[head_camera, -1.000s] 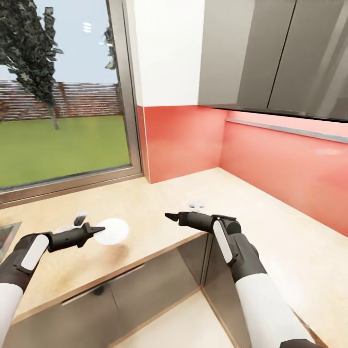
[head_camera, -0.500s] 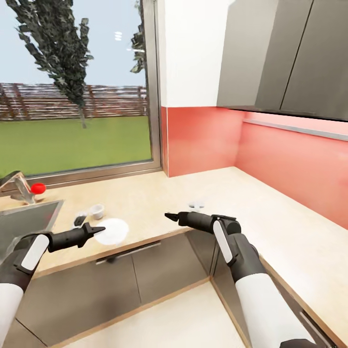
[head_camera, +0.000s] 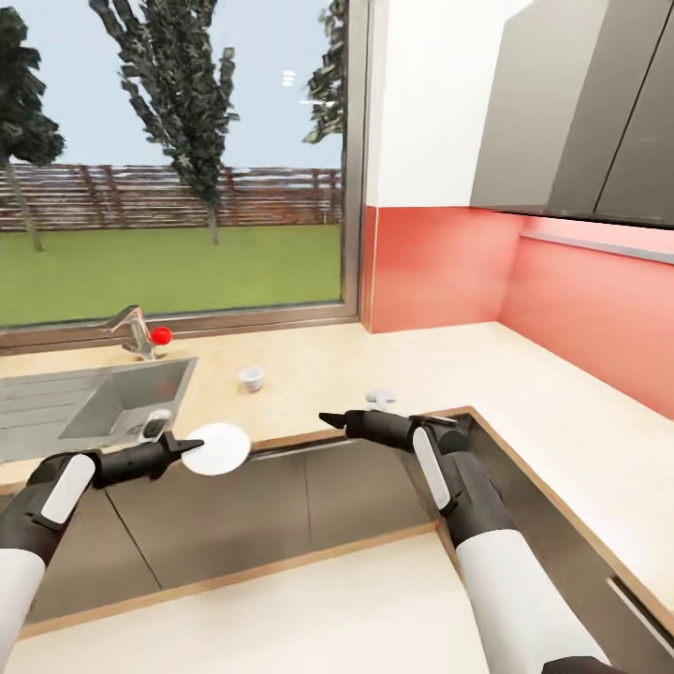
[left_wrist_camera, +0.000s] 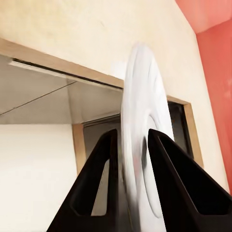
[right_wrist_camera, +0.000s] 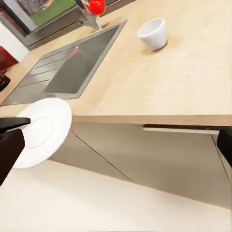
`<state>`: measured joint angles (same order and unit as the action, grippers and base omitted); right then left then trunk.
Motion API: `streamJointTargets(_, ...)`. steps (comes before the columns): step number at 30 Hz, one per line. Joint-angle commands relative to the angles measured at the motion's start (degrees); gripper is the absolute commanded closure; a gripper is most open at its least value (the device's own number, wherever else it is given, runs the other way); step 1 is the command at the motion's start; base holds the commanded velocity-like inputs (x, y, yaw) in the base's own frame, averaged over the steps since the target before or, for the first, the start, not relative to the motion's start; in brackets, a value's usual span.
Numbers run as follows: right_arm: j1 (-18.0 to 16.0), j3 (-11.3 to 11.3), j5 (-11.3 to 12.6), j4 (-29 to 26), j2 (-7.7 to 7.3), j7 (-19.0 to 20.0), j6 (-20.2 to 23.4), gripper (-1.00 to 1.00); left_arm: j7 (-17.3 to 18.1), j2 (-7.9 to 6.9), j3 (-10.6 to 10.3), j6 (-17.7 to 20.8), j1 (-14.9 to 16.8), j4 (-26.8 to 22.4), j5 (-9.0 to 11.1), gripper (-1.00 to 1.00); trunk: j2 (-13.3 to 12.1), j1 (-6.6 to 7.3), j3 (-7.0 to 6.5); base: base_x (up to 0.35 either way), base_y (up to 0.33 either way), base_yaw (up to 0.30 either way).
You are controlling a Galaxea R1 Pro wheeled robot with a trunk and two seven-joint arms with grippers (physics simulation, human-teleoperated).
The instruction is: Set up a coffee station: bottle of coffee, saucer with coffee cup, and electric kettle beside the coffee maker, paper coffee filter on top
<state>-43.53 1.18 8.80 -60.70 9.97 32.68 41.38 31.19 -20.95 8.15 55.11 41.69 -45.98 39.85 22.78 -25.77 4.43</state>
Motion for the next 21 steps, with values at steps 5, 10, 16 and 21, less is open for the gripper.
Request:
streamJointTargets(5,-0.1,-0.1,0.4,0.0,0.03,-0.2,0.5,-1.0,0.3,0.02,0.1,0.2,0.1,0.0,-0.2,1.0,0.1,-0.01,0.14,-0.265,0.233,0.134)
streamJointTargets(10,-0.1,-0.1,0.4,0.0,0.03,-0.2,0.5,-1.0,0.3,0.02,0.1,0.2,0.1,0.0,-0.2,1.0,0.1,-0.01,0.14,-0.263,0.235,0.01)
streamJointTargets(16,-0.1,-0.1,0.4,0.0,0.03,-0.2,0.5,-1.0,0.3,0.02,0.1,0.2,0.1,0.1,-0.3,1.0,0.1,-0.01,0.14,-0.248,0.219,0.0)
streamJointTargets(21,-0.1,-0.1,0.3,0.1,0.03,-0.2,0.5,-1.0,0.3,-0.02,0.1,0.2,0.0,0.4,-0.2,1.0,0.1,-0.01,0.14,-0.06,0.046,0.0)
